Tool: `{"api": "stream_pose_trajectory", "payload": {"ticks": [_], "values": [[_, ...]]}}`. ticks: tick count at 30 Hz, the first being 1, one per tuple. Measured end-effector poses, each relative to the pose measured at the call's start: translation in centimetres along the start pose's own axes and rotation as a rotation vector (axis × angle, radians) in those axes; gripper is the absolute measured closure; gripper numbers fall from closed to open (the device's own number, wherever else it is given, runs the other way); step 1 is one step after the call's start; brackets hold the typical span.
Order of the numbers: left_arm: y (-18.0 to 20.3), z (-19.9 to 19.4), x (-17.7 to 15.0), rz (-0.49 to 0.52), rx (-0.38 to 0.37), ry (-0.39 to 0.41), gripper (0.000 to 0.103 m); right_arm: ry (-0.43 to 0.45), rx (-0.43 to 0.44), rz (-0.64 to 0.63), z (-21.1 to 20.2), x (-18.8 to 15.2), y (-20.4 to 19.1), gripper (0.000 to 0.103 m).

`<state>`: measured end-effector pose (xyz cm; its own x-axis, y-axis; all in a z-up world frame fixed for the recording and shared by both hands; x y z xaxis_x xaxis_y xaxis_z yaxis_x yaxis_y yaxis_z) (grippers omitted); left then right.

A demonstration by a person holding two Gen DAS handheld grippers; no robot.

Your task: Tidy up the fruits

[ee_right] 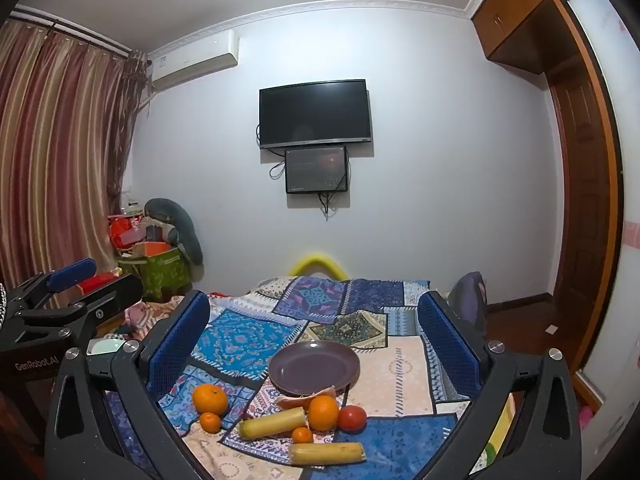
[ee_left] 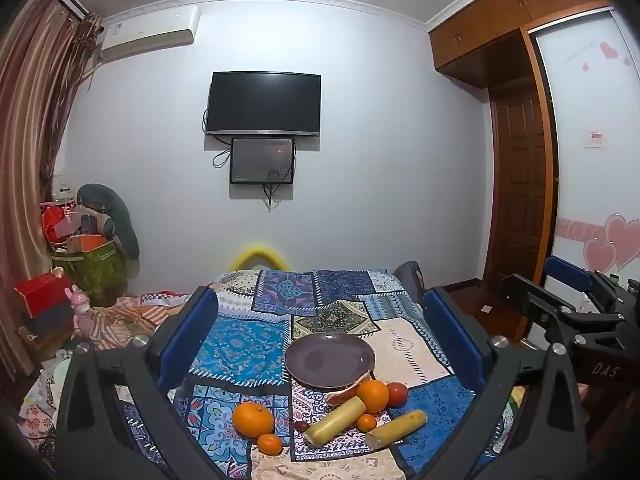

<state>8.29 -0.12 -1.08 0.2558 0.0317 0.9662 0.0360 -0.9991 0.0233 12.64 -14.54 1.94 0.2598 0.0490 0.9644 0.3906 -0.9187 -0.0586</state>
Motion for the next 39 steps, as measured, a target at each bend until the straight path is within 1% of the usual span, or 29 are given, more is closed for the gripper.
{"api": "stream_pose_trajectory", "payload": {"ticks": [6,39], "values": [[0.11,-0.11,-0.06,0.008,-0.001,0.005,0.000,0.002,0.003,0.007,-0.02,-0.40,-0.18,0.000],[-0.17,-0.53,-0.09,0.000,-0.006,0.020,0.000,0.011,0.013,0.005,-0.64,0.05,0.05,0.000]]}}
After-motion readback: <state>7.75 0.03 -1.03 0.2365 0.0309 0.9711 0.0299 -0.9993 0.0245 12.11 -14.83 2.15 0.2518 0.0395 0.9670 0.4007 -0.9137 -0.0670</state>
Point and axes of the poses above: each gripper's, at about its wrist camera, not at the fingertips, and z roughly the way its jaws point, y to its right, x to its top, the point moved 8 cm from there along z, roughly the way its jaws point, and after that the axes turned 7 degrees about -y, right-handed, at the moved point
